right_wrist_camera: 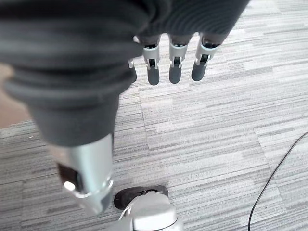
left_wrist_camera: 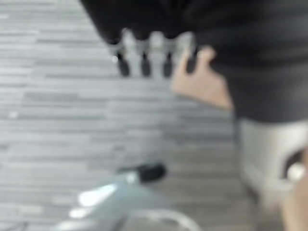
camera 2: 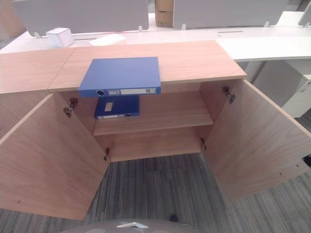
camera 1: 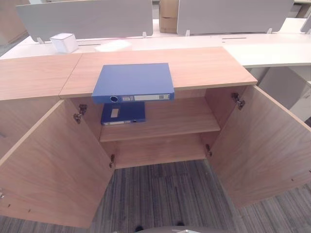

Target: Put the empty folder in the office cabinet

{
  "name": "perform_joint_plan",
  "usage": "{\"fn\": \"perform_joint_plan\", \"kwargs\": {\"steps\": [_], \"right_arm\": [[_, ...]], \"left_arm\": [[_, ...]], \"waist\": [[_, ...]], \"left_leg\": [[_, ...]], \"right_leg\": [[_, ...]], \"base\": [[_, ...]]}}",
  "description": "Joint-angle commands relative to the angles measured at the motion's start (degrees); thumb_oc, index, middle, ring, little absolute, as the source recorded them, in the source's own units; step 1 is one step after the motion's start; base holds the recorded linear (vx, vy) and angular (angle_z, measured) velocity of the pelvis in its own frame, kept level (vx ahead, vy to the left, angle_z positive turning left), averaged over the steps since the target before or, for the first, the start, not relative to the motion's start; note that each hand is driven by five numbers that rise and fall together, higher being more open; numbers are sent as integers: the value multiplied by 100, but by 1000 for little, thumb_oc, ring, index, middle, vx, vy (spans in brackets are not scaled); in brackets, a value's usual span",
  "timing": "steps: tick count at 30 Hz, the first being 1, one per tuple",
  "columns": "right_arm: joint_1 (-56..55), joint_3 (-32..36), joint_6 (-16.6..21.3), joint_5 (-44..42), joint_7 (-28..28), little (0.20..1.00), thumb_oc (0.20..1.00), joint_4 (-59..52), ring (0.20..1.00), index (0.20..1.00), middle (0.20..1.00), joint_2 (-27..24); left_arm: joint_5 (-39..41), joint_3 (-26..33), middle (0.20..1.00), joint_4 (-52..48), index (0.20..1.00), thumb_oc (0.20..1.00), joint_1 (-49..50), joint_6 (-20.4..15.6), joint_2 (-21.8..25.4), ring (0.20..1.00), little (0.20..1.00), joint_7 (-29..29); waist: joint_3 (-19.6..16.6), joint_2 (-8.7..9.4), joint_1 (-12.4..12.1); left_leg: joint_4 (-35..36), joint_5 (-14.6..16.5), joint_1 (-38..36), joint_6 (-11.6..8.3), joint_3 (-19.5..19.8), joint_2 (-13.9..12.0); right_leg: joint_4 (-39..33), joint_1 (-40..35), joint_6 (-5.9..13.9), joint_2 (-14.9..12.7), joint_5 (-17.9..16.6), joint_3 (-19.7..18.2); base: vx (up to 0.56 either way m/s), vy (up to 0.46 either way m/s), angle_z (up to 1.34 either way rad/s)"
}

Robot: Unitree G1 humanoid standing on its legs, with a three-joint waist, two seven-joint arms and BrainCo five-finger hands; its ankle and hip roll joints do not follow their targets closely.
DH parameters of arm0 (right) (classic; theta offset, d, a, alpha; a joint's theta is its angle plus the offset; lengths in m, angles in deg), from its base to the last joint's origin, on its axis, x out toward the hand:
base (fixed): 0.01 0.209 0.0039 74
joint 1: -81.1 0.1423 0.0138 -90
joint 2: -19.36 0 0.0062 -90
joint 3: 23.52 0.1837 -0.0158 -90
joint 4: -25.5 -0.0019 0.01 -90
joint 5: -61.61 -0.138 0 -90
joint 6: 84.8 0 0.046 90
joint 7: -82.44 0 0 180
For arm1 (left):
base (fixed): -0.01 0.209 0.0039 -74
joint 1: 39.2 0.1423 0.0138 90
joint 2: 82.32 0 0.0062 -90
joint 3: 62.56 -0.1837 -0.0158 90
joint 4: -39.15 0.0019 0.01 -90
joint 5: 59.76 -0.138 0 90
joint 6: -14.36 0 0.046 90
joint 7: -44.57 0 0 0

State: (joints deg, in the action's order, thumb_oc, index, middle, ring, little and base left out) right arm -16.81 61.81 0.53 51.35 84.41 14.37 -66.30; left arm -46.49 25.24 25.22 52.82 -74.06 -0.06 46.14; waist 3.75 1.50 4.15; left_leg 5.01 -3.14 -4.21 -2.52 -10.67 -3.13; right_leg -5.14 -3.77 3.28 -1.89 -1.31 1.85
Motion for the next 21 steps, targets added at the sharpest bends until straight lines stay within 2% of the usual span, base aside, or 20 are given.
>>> {"fn": "perform_joint_plan", "kwargs": {"steps": [1, 2, 5, 6, 9, 11, 13, 15, 16, 19, 21], "right_arm": [[331, -28, 98, -177, 132, 1000, 1000, 233, 1000, 1000, 1000, -24], [324, -49, 47, -132, 105, 1000, 1000, 242, 1000, 1000, 1000, -106], [178, 116, 85, -88, 170, 1000, 1000, 91, 1000, 1000, 1000, -168], [141, 170, 114, -91, 212, 1000, 1000, -55, 1000, 1000, 1000, -177], [-55, 245, 165, -48, 299, 1000, 1000, -358, 1000, 1000, 1000, -140], [-54, 302, 149, -49, 308, 1000, 1000, -306, 1000, 1000, 1000, -136], [-34, 311, 140, -52, 296, 1000, 1000, -271, 1000, 1000, 1000, -131], [19, 360, 125, -79, 274, 1000, 1000, -143, 1000, 1000, 1000, -147], [23, 359, 126, -79, 274, 1000, 1000, -140, 1000, 1000, 1000, -145], [67, 413, 135, -136, 244, 1000, 1000, 69, 1000, 1000, 1000, -148], [95, 410, 140, -142, 238, 1000, 1000, 181, 1000, 1000, 1000, -165]], "left_arm": [[207, 158, 1000, 130, 1000, 1000, -345, -167, 302, 1000, 1000, 202], [669, 184, 1000, -455, 1000, 1000, -805, -264, 528, 1000, 1000, 336], [873, 402, 1000, -1381, 1000, 1000, -121, -375, 610, 1000, 1000, 471], [884, 470, 1000, -1966, 1000, 1000, 28, -433, 685, 1000, 1000, 549], [433, 616, 1000, -3481, 1000, 1000, 490, -523, 903, 1000, 1000, 777], [57, 755, 1000, -4170, 1000, 1000, 626, -584, 1061, 1000, 1000, 932], [-122, 810, 1000, -4378, 1000, 1000, 649, -580, 1114, 1000, 1000, 983], [-786, 984, 1000, -4963, 1000, 1000, 608, -617, 1355, 1000, 1000, 1236], [-795, 989, 1000, -4974, 1000, 1000, 612, -608, 1353, 1000, 1000, 1237], [-2332, 1221, 1000, -5964, 1000, 1000, 618, -623, 1936, 1000, 1000, 1773], [-2941, 1344, 1000, -6372, 1000, 1000, 532, -625, 2247, 1000, 1000, 1999]], "waist": [[148, 106, 33], [76, 58, 102], [109, 33, 42], [124, 29, 25], [115, 25, 17], [105, 27, 0], [100, 28, -2], [76, 22, -15], [79, 24, -16], [49, 20, -23], [29, 17, -18]], "left_leg": [[-1, 637, -206, 71, 208, 218], [-1, 650, -249, 48, 158, 197], [-1, 609, -229, 26, 219, 187], [-1, 593, -211, 19, 229, 183], [-1, 590, -200, -3, 245, 167], [-1, 602, -211, -17, 249, 154], [-1, 608, -221, -25, 245, 147], [-1, 621, -237, -48, 242, 135], [-1, 621, -239, -48, 241, 135], [-1, 655, -289, -75, 244, 117], [-1, 667, -318, -95, 235, 107]], "right_leg": [[14, -47, 349, -185, 104, 10], [14, -77, 363, -182, 116, -2], [14, -86, 369, -184, 104, 60], [14, -81, 375, -185, 101, 78], [14, -90, 385, -182, 112, 109], [14, -100, 390, -185, 128, 125], [14, -112, 392, -187, 133, 135], [14, -140, 400, -194, 142, 135], [14, -142, 400, -194, 143, 134], [14, -194, 397, -195, 162, 146], [14, -226, 403, -203, 172, 155]], "base": [[71, 0, 10], [60, 9, 9], [1, -4, 0], [-22, -13, -3], [-10, -7, 5], [8, -9, 5], [8, -4, 7], [0, 0, 0], [0, 0, 0], [11, -2, 0], [26, -1, 6]]}}
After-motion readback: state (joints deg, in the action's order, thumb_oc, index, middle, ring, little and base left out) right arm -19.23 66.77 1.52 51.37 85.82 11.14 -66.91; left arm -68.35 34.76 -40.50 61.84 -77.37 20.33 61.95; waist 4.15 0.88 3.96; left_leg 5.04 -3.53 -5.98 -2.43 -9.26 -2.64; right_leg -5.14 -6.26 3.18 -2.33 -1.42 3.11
